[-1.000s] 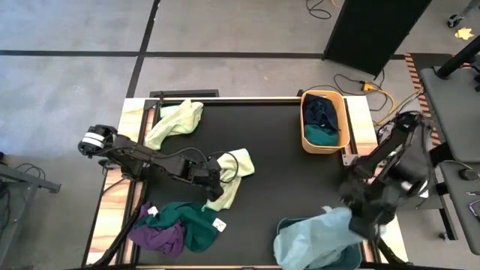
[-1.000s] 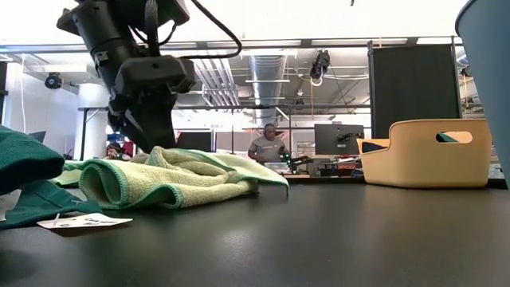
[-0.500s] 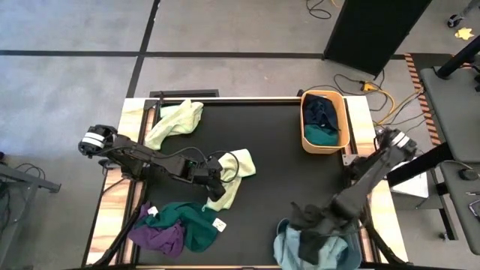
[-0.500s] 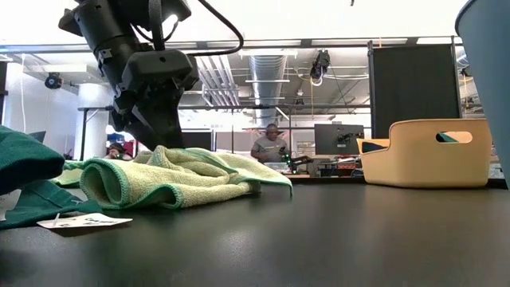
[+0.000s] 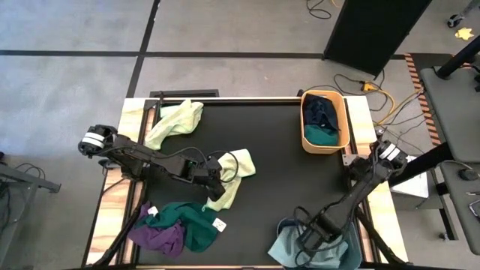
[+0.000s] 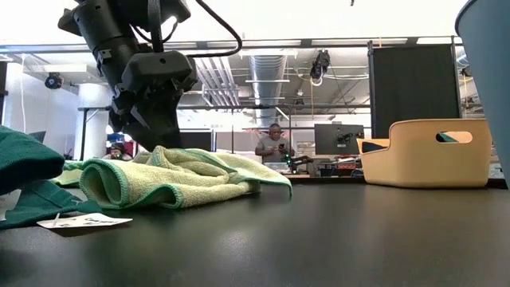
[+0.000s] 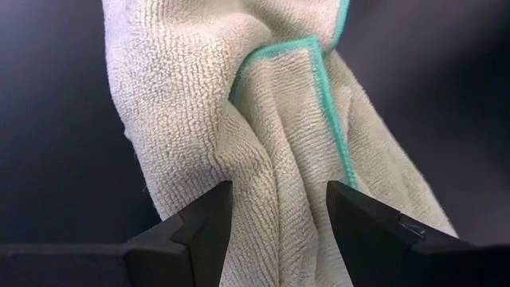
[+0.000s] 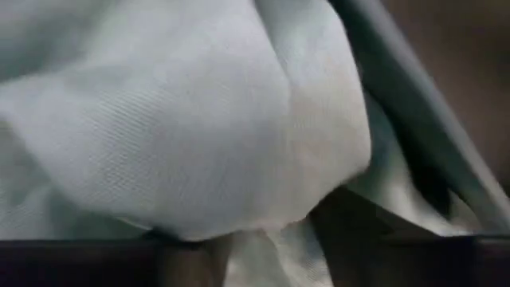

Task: Sort towels by color in basket
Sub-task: Put the light blue towel into the blue bin

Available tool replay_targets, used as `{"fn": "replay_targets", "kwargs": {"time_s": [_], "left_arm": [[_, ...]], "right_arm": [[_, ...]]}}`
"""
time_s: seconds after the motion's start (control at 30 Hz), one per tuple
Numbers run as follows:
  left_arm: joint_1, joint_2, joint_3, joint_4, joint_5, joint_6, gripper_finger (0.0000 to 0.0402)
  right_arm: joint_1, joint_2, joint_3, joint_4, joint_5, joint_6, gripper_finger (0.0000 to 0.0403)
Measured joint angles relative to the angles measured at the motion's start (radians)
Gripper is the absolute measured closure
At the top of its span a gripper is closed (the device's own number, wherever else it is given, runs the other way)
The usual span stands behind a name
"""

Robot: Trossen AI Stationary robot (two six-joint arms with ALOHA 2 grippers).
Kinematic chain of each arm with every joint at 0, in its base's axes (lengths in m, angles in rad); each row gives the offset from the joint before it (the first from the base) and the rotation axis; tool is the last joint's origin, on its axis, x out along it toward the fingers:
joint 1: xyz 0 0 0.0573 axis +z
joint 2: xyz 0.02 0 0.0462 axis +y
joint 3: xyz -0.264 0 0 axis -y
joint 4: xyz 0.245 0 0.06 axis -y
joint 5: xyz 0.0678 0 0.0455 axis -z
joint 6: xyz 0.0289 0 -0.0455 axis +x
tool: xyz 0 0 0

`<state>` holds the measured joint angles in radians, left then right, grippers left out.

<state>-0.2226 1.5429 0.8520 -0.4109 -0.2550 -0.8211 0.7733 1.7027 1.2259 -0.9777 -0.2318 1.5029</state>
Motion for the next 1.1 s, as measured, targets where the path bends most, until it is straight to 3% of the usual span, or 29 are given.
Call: {"fn": "replay_targets", "kwargs": {"time_s": [0.13,0.27,0.43,0.53,0.73,0.9,1.1], "left_arm": [[0.0,0.0,-0.003,-0.012,0.0,0.002,0.0212],[0.0,0.0,-0.005,-0.026,-0.001,0.02,0.0212],[0.0,0.0,-0.006,-0.025,-0.001,0.023,0.0212],[0.0,0.0,-0.006,-0.025,0.0,0.023,0.0212],[0.001,0.0,-0.007,-0.026,0.0,0.027,0.0212],[0.001,0.0,-0.008,-0.029,0.002,0.027,0.0212],[0.006,0.0,-0.007,-0.033,0.002,0.059,0.0212]], "right_arm": [[-0.001,-0.063,0.016,-0.022,-0.064,0.024,0.0195],[-0.001,-0.165,0.075,-0.006,-0.054,0.042,0.015],[0.008,-0.235,0.093,0.139,0.181,0.078,0.0115],[0.001,-0.204,0.064,0.272,0.247,0.08,0.0106],[-0.001,-0.022,0.03,0.426,0.223,0.095,0.0112],[0.001,0.052,0.025,0.322,0.173,0.096,0.0109],[0.022,-0.005,0.04,0.16,0.099,0.095,0.0098]]}}
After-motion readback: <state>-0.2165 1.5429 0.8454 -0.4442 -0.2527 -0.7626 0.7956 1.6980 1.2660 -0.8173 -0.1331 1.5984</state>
